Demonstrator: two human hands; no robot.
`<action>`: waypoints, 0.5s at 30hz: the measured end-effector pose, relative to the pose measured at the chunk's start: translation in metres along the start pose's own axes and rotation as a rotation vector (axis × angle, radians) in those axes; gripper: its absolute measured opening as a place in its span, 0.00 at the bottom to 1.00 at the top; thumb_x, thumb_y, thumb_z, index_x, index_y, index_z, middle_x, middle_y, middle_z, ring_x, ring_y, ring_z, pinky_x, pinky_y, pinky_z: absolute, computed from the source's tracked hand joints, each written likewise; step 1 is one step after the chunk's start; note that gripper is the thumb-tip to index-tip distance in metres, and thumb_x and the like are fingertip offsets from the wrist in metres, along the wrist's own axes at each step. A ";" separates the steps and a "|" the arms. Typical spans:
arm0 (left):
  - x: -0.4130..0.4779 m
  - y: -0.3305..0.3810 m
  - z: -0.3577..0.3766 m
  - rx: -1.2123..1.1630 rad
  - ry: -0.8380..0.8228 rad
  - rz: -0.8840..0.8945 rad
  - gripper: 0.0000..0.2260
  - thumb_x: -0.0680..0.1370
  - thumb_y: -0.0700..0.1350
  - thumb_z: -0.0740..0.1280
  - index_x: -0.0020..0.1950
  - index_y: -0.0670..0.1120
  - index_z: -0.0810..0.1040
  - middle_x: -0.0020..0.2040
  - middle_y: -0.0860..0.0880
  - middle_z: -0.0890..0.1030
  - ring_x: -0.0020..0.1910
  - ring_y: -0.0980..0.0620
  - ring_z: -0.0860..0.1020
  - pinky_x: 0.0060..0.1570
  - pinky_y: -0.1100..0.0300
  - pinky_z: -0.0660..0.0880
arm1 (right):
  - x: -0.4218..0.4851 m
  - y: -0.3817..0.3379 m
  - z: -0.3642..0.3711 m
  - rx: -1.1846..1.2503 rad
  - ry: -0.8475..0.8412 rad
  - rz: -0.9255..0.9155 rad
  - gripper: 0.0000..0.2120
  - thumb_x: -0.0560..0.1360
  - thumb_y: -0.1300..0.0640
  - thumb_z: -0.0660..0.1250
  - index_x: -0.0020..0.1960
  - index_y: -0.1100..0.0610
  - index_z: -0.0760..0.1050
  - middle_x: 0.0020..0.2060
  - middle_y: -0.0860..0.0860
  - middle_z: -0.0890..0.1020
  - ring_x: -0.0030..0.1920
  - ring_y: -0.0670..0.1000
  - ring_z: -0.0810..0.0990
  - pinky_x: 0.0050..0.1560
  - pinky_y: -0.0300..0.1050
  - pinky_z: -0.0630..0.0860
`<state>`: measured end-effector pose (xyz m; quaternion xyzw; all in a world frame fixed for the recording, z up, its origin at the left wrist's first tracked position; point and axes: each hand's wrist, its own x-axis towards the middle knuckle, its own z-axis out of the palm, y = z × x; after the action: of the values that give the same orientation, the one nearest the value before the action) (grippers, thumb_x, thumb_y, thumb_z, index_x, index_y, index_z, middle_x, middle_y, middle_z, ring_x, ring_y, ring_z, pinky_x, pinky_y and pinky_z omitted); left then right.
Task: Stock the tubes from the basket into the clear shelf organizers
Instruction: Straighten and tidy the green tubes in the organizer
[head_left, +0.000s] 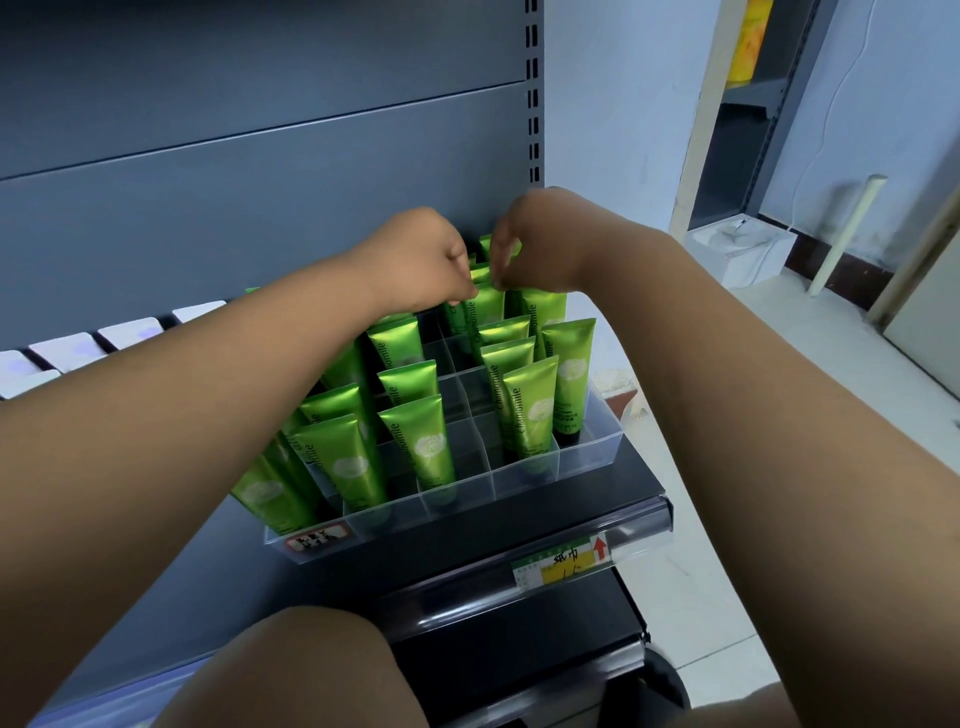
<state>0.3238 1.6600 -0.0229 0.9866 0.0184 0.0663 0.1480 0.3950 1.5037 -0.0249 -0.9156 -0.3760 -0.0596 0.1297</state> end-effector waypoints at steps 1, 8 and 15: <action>0.000 -0.001 0.000 -0.014 -0.009 0.000 0.03 0.74 0.44 0.76 0.42 0.44 0.86 0.41 0.44 0.86 0.45 0.45 0.83 0.48 0.54 0.79 | 0.000 -0.001 0.000 -0.008 -0.005 0.003 0.06 0.72 0.54 0.70 0.46 0.50 0.86 0.46 0.49 0.85 0.50 0.54 0.82 0.54 0.53 0.81; -0.001 -0.004 -0.003 -0.054 -0.026 -0.025 0.06 0.75 0.46 0.74 0.42 0.44 0.86 0.40 0.44 0.86 0.44 0.45 0.84 0.48 0.56 0.79 | 0.003 -0.006 -0.001 -0.010 -0.049 0.008 0.06 0.74 0.55 0.70 0.50 0.50 0.85 0.49 0.50 0.84 0.53 0.55 0.82 0.58 0.52 0.80; -0.005 -0.008 -0.003 -0.057 -0.027 -0.035 0.03 0.74 0.42 0.75 0.47 0.45 0.87 0.43 0.45 0.86 0.46 0.47 0.83 0.40 0.63 0.72 | 0.006 -0.005 0.002 0.012 0.001 0.050 0.05 0.71 0.54 0.72 0.45 0.50 0.85 0.46 0.49 0.85 0.50 0.54 0.82 0.55 0.52 0.81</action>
<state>0.3183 1.6681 -0.0235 0.9824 0.0317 0.0508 0.1772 0.3958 1.5123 -0.0250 -0.9238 -0.3534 -0.0544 0.1371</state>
